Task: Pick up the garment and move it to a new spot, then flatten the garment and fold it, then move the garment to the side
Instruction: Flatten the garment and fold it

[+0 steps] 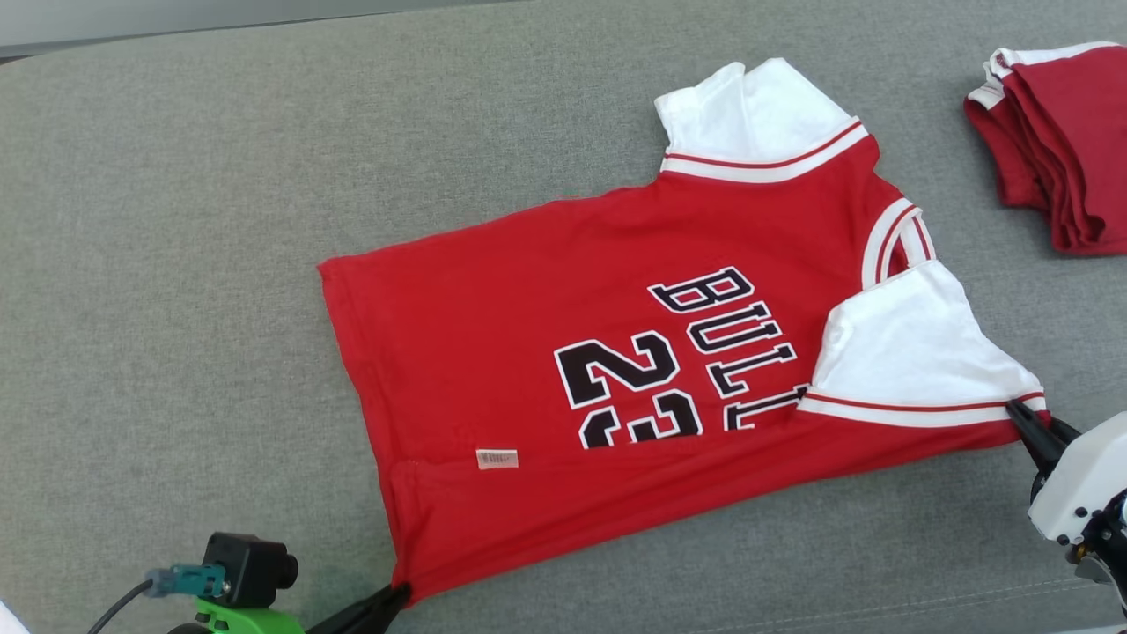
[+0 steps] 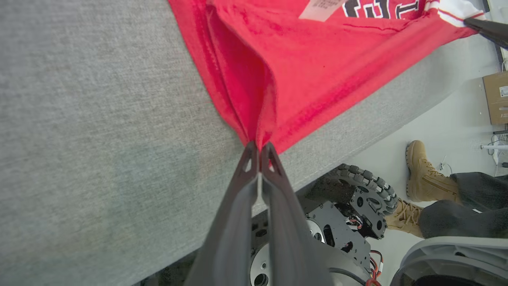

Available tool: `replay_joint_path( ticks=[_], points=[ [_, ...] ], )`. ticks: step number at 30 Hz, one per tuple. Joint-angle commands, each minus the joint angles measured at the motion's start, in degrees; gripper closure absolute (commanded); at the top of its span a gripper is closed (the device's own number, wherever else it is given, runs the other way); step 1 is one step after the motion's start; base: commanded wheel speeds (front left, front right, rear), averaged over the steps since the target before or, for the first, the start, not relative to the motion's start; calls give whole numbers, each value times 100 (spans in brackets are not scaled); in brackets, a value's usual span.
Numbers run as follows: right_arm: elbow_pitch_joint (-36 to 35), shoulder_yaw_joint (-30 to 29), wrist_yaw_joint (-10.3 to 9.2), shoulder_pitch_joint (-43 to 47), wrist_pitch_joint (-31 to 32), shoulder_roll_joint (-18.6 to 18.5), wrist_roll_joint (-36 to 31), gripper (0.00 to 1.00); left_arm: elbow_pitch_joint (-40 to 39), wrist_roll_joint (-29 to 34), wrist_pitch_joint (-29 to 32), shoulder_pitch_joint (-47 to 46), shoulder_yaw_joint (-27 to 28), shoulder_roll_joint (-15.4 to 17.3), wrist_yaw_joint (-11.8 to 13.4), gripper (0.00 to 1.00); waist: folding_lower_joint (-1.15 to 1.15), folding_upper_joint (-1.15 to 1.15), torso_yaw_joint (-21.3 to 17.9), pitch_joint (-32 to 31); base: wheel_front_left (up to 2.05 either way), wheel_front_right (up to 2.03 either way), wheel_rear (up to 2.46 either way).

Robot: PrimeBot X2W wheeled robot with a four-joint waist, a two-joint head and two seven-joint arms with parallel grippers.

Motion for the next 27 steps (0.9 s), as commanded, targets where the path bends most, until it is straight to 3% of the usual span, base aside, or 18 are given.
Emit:
replay_joint_path(
  ticks=[1,2,8,13,16,21,27],
  points=[
    [19,-51,-11,37,-64,-2,-50,31,14,16,-53,107,52,54,43,65,0,0,-9,-13,0,0,0],
    [37,-30,-11,54,-19,-30,-51,0,7,14,-92,147,85,56,65,0,0,0,-11,-15,0,0,0],
    [-287,72,-10,-276,216,-413,-79,0,-240,49,-86,328,227,342,159,0,0,0,39,128,0,0,0],
    [-740,145,-9,-1435,221,-577,-337,0,-403,224,-272,-394,655,414,324,0,0,0,238,664,0,0,0],
    [-661,406,-8,-2419,371,-528,-629,0,-233,254,-327,-1192,726,92,365,0,0,0,436,1090,0,0,0],
    [109,760,-9,-4157,796,-362,-1247,0,542,649,-239,-2853,473,-449,250,0,0,0,829,1781,0,0,0],
    [1317,907,-9,-5228,885,-182,-1962,0,1614,984,-319,-4007,51,-914,-11,0,0,0,1204,2059,0,0,0]
  ],
)
